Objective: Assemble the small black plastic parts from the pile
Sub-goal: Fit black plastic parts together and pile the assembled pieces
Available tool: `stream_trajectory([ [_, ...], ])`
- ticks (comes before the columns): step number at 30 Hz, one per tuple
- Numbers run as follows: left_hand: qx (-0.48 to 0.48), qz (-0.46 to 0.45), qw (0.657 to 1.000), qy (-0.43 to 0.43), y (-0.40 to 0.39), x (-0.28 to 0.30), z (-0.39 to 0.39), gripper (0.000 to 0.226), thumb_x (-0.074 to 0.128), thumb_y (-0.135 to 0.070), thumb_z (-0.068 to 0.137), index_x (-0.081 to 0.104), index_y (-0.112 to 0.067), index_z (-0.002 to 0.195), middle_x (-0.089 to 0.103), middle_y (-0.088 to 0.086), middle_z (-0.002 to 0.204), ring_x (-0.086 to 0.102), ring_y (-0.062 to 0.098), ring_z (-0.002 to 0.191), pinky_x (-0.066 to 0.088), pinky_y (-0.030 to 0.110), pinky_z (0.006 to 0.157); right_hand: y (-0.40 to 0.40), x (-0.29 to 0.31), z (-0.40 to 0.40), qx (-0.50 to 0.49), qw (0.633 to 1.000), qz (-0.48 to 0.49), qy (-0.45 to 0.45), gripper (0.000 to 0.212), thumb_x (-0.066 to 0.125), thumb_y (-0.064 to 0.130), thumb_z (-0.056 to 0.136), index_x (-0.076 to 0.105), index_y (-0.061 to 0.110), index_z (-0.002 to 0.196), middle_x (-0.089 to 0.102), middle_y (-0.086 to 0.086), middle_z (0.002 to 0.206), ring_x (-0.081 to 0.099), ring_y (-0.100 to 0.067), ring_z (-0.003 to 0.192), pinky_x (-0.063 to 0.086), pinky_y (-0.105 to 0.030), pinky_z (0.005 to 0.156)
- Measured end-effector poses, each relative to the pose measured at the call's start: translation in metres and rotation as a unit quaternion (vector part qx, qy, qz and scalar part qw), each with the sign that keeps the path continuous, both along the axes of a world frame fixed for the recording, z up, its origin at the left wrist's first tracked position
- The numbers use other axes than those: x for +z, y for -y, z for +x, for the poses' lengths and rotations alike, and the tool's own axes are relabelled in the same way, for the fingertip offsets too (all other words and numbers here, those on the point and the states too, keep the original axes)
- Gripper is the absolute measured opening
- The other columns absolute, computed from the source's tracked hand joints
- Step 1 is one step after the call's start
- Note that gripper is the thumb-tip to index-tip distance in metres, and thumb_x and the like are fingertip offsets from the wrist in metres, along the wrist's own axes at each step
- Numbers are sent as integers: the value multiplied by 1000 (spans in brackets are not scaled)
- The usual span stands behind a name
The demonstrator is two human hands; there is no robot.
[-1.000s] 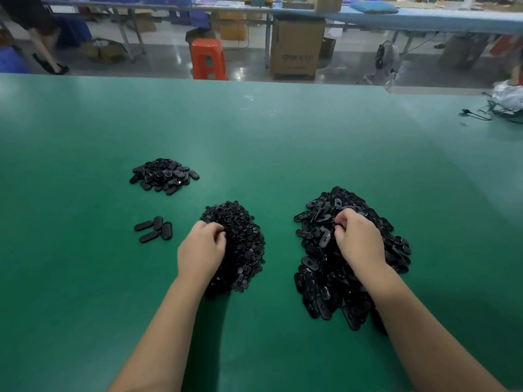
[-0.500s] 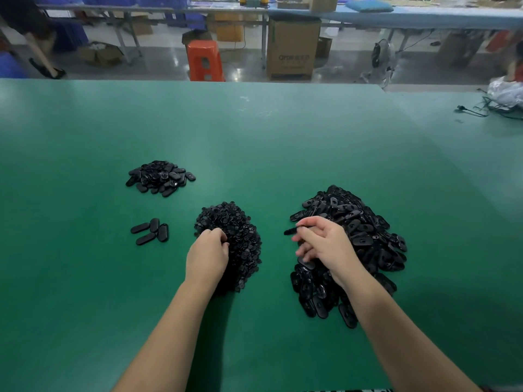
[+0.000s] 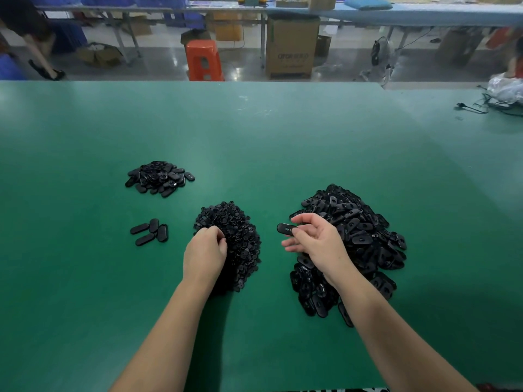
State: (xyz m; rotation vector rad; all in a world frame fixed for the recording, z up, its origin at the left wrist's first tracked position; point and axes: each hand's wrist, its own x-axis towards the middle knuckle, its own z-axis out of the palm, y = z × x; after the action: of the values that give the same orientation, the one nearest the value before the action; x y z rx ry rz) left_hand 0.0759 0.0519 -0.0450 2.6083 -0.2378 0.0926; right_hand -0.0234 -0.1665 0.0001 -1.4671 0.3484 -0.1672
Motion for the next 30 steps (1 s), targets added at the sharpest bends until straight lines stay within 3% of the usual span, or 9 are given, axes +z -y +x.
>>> stream_trajectory([
  [6, 7, -40, 998, 45, 1, -1, 0, 25, 56, -15, 101, 70, -6, 121, 65, 10, 105, 63, 27, 91, 49, 36, 79, -3, -2, 1, 11, 1000, -2, -20, 25, 55, -3, 100, 64, 4, 122, 72, -18, 103, 75, -22, 81, 60, -24, 71],
  [9, 4, -71, 997, 39, 1, -1, 1, 22, 58, -14, 101, 73, -8, 114, 65, 7, 99, 63, 25, 88, 44, 29, 76, -3, -3, 2, 10, 1000, 1, -29, 22, 54, -3, 100, 65, 2, 119, 73, -17, 102, 76, -21, 81, 59, -23, 70],
  [13, 4, -156, 988, 9, 3, 5, -2, 14, 62, -20, 99, 75, -26, 101, 67, -9, 83, 58, 6, 69, 40, 20, 63, -3, -3, 3, 4, 999, 6, -43, 20, 53, -4, 100, 64, 1, 117, 72, -16, 103, 75, -19, 78, 59, -22, 69],
  [16, -11, -298, 953, -60, 9, 14, -6, 20, 63, -20, 98, 73, -34, 89, 68, -8, 66, 56, 5, 51, 48, 21, 53, -5, -5, 5, 4, 998, 3, -56, 20, 52, -3, 101, 63, 0, 117, 71, -16, 104, 75, -18, 79, 60, -23, 70],
  [22, -25, -498, 852, -157, 25, 35, -16, 17, 63, -4, 96, 76, -15, 93, 68, -1, 68, 60, 11, 59, 55, 25, 58, -9, -11, 7, 9, 997, -5, -75, 18, 52, -3, 100, 65, 8, 106, 72, -14, 99, 76, -19, 80, 60, -24, 70],
  [24, -33, -536, 825, -179, 29, 38, -18, 19, 61, 1, 96, 75, -11, 94, 71, 2, 75, 59, 12, 58, 54, 24, 57, -10, -12, 7, 10, 997, -7, -80, 19, 53, -3, 100, 66, 11, 103, 72, -13, 98, 76, -19, 80, 60, -24, 69],
  [30, -34, -580, 785, -217, 35, 39, -24, 19, 65, 3, 93, 70, -5, 109, 71, 11, 79, 61, 13, 60, 54, 25, 56, -12, -14, 8, 13, 996, -10, -90, 19, 54, -2, 100, 66, 12, 103, 72, -13, 98, 76, -21, 81, 60, -25, 68],
])
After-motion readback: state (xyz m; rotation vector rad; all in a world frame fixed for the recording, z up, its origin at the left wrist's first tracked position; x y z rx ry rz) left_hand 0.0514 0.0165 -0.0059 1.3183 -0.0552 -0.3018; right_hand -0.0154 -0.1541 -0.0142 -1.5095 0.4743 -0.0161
